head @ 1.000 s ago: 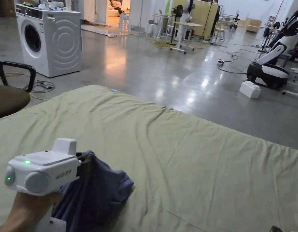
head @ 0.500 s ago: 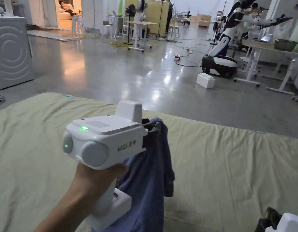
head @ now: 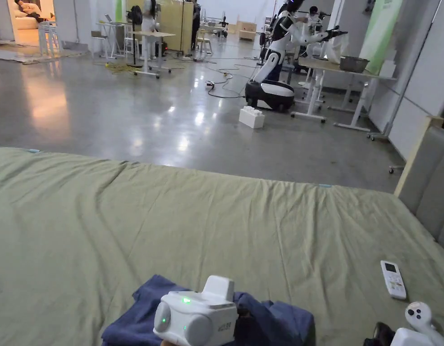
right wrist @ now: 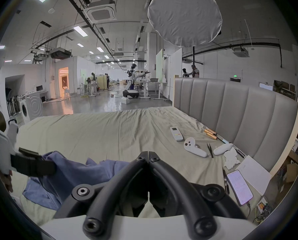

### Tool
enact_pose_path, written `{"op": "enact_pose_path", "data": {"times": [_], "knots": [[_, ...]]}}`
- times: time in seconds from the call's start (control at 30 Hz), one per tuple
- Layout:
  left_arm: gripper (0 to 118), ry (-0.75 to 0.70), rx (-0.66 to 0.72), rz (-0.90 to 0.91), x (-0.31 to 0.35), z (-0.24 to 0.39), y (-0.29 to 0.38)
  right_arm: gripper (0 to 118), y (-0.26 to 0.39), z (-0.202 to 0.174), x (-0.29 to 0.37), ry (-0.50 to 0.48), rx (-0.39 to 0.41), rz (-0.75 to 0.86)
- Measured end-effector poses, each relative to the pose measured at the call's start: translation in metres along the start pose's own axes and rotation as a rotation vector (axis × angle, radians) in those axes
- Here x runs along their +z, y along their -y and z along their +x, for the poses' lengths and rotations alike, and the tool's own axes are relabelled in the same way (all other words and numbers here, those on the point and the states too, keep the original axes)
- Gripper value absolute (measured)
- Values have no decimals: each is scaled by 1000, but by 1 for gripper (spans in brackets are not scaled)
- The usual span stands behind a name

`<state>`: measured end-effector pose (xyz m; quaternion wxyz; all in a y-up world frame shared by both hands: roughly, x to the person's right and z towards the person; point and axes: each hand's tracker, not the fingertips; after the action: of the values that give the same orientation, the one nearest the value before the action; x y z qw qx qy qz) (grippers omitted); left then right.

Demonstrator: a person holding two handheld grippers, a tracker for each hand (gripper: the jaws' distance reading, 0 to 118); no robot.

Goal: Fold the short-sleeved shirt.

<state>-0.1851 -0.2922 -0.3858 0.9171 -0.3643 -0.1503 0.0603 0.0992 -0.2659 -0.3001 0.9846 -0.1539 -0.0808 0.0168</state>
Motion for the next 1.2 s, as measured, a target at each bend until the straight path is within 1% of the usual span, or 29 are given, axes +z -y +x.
{"op": "enact_pose_path", "data": {"times": [0.03, 0.07, 0.17, 0.2, 0.33, 0.37, 0.4, 0.43, 0.47, 0.53, 0.57, 0.6, 0.63, 0.77, 0.9, 1.03, 1.07, 1.1, 1.17, 1.2], "knots": [[62, -19, -11, 1, 1, -2, 5, 1, 1, 1, 1, -5, 7, -6], [75, -28, -13, 18, 3, -5, 8, 1, 3, 0, 2, -8, 12, -8], [91, -55, -11, 106, 24, -16, 7, 1, 5, -6, 0, -33, 38, -8], [92, -58, -7, 143, 34, -20, 5, 1, 3, -9, -1, -41, 44, -6], [91, -114, -12, 317, 80, -33, -7, 1, -8, -28, 0, -77, 46, 25], [87, -148, -14, 362, 92, -36, -9, 1, -13, -34, 0, -86, 58, 44], [81, -177, -23, 400, 104, -39, -11, 1, -18, -40, 2, -95, 69, 64], [71, -201, -32, 434, 114, -41, -12, 1, -23, -45, 3, -105, 78, 84], [52, -220, -43, 468, 125, -44, -12, 1, -28, -50, 4, -115, 88, 102], [27, -267, -67, 520, 143, -49, -10, 1, -37, -59, 5, -125, 101, 131], [16, -294, -72, 540, 150, -51, -9, 1, -41, -64, 6, -130, 111, 151], [10, -316, -79, 558, 159, -53, -7, 1, -46, -68, 8, -129, 117, 172], [7, -339, -77, 570, 165, -55, -5, 1, -48, -71, 8, -142, 118, 185], [0, -420, -57, 613, 186, -64, 6, 1, -55, -83, 13, -152, 103, 205], [0, -477, -42, 633, 196, -76, 17, 1, -55, -88, 15, -150, 102, 228], [0, -441, 66, 468, 188, -105, 27, 1, -52, -90, 13, -174, 93, 201], [0, -404, 87, 404, 182, -115, 31, 1, -51, -90, 13, -170, 99, 195], [0, -409, 115, 364, 175, -124, 36, 1, -49, -91, 13, -167, 119, 198], [0, -376, 159, 229, 159, -141, 45, 1, -44, -90, 10, -171, 112, 172], [1, -372, 189, 206, 151, -150, 52, 1, -41, -91, 9, -170, 117, 162]]}}
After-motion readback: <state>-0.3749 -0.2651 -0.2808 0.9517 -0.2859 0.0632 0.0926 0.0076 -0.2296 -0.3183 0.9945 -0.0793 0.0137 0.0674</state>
